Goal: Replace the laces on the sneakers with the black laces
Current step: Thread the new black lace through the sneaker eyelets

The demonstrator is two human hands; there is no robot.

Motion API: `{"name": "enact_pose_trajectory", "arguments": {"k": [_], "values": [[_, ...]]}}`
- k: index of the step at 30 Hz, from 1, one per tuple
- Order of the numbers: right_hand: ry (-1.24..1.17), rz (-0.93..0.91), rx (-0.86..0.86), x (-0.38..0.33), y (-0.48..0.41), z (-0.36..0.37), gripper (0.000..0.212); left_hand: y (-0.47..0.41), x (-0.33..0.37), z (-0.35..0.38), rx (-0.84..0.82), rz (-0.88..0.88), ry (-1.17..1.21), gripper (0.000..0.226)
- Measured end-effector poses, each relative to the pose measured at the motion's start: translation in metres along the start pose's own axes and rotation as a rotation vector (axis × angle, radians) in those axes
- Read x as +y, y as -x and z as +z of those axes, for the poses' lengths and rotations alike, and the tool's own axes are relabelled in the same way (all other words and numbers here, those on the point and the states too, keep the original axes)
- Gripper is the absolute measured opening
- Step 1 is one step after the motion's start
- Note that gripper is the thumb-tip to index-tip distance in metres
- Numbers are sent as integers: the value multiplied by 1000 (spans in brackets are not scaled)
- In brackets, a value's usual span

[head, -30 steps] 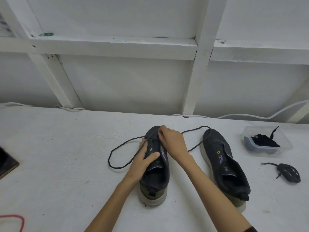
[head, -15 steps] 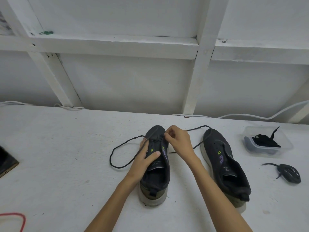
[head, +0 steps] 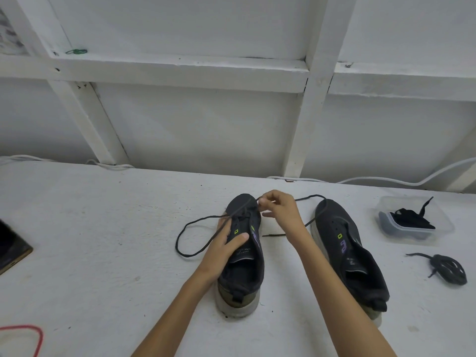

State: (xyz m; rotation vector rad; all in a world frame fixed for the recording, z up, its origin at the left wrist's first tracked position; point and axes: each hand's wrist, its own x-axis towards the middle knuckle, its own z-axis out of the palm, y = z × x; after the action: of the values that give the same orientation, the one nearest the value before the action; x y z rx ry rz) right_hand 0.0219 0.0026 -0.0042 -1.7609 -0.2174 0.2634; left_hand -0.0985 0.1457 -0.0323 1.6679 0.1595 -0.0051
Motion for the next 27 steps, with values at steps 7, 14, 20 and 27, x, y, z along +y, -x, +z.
{"name": "enact_pose_trajectory", "arguments": {"k": [7, 14, 20, 27], "values": [[113, 67, -118, 2, 5, -2, 18, 1, 3, 2, -4, 9, 35, 54], [-10, 25, 62, -8, 2, -6, 15, 1, 4, 2, -9, -8, 37, 58], [104, -1, -49, -6, 9, 0, 10, 1, 3, 2, -5, -12, 32, 63], [-24, 68, 63, -4, 6, -5, 20, -1, 0, 2, 7, -35, 25, 75]]}}
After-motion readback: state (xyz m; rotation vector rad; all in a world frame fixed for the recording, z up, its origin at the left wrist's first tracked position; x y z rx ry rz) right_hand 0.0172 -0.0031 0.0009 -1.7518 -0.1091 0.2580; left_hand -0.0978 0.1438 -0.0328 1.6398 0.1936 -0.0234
